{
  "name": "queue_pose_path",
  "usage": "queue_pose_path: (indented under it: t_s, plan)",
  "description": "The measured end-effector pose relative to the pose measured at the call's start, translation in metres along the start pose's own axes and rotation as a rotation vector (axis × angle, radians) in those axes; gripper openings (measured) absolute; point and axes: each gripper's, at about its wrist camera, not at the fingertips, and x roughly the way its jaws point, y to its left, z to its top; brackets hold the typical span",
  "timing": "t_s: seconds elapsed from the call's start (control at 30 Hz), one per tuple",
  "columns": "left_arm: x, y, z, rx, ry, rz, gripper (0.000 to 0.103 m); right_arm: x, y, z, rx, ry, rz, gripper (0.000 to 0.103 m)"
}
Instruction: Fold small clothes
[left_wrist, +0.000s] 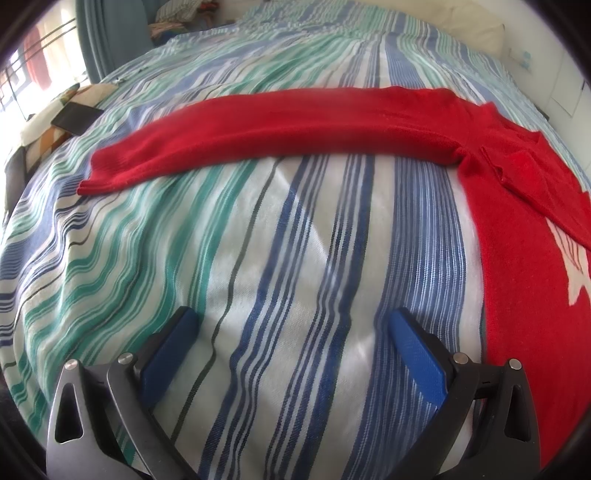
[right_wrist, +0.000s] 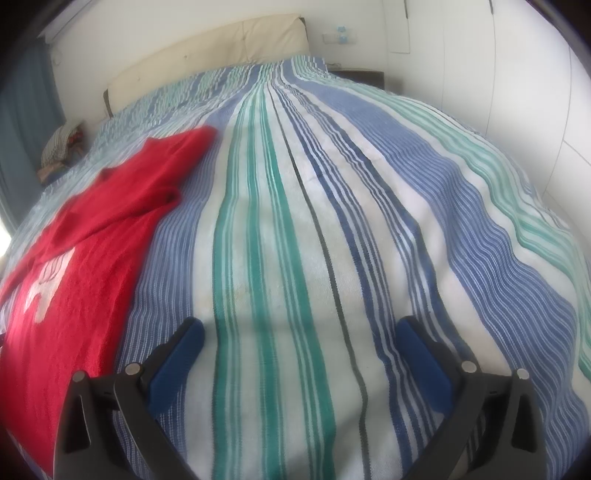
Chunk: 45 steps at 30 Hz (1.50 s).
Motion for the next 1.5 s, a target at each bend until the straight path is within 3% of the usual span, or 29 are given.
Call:
queue_pose_path:
  t_s: [0.73, 0.8, 0.87, 1.0, 1.1, 1.27, 1.37, 1.4, 1.43, 1.5]
  plan:
    - [0.000, 0.000, 0.002, 0.000, 0.013, -0.007, 0.102, 0.002, 0.003, 0.004, -0.011, 0.001, -0.015, 0.103]
    - [-0.011, 0.007, 0.008, -0.037, 0.011, -0.054, 0.101, 0.002, 0.003, 0.004, -0.011, 0.001, -0.016, 0.103]
    - [-0.032, 0.021, 0.016, -0.086, -0.035, -0.150, 0.101, 0.002, 0.003, 0.004, -0.012, 0.000, -0.016, 0.103]
    - [-0.059, 0.073, 0.047, -0.206, -0.102, -0.237, 0.102, 0.003, 0.003, 0.004, -0.012, -0.001, -0.016, 0.103]
    - [-0.045, 0.133, 0.077, -0.319, -0.068, -0.246, 0.102, 0.003, 0.004, 0.003, -0.012, -0.001, -0.017, 0.103]
    - [0.008, 0.219, 0.112, -0.456, 0.063, -0.171, 0.101, 0.002, 0.004, 0.003, -0.013, -0.005, -0.018, 0.103]
    - [0.031, 0.227, 0.122, -0.430, 0.126, -0.182, 0.097, 0.002, 0.005, 0.004, -0.015, -0.006, -0.022, 0.103]
    - [0.034, 0.223, 0.123, -0.408, 0.141, -0.180, 0.092, 0.003, 0.005, 0.004, -0.016, -0.006, -0.023, 0.103]
    - [0.037, 0.217, 0.126, -0.377, 0.154, -0.181, 0.086, 0.002, 0.005, 0.004, -0.016, -0.006, -0.024, 0.103]
    - [0.045, 0.201, 0.130, -0.290, 0.181, -0.165, 0.086, 0.002, 0.005, 0.003, -0.017, -0.006, -0.024, 0.103]
